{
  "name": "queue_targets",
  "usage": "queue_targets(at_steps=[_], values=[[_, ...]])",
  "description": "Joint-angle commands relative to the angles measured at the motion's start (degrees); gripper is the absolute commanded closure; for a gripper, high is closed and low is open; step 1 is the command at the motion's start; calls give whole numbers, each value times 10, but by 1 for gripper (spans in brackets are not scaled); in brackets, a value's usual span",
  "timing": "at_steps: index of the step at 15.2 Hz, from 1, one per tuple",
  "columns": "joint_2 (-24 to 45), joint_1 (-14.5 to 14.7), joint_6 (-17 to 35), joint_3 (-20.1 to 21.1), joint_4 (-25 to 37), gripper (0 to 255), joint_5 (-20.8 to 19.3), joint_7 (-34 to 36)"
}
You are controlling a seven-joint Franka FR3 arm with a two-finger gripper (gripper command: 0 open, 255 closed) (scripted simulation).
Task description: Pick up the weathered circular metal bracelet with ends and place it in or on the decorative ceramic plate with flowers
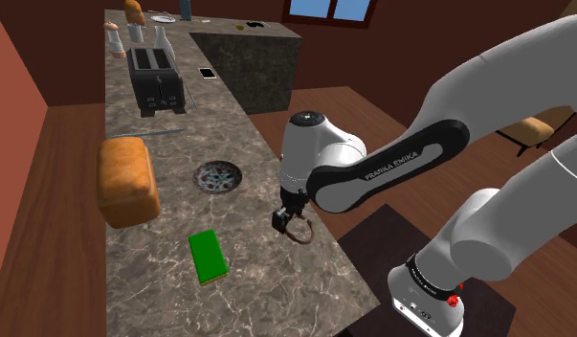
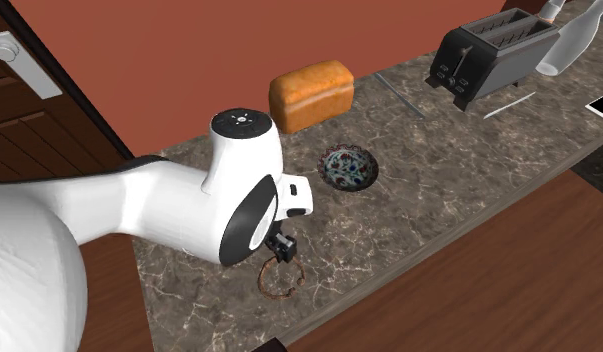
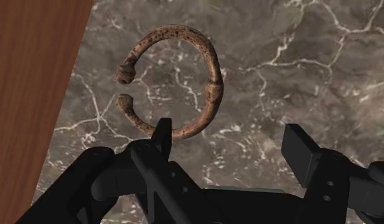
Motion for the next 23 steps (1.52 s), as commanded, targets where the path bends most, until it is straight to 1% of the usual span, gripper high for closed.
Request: queue_targets(at_steps=[1,2,5,9,17,18,23], values=[[27,-6,10,-7,-8,0,6,-10],[30,-7,11,-7,-8,0,6,-11],[53,-9,39,-6,-15,0,-7,-1],[90,-10,81,-7,-24,0,-34,19],[90,-10,81,-7,-24,0,-34,19],[90,-10,81,-7,-24,255,-34,19],[90,-10,81,-7,-24,255,-34,19]])
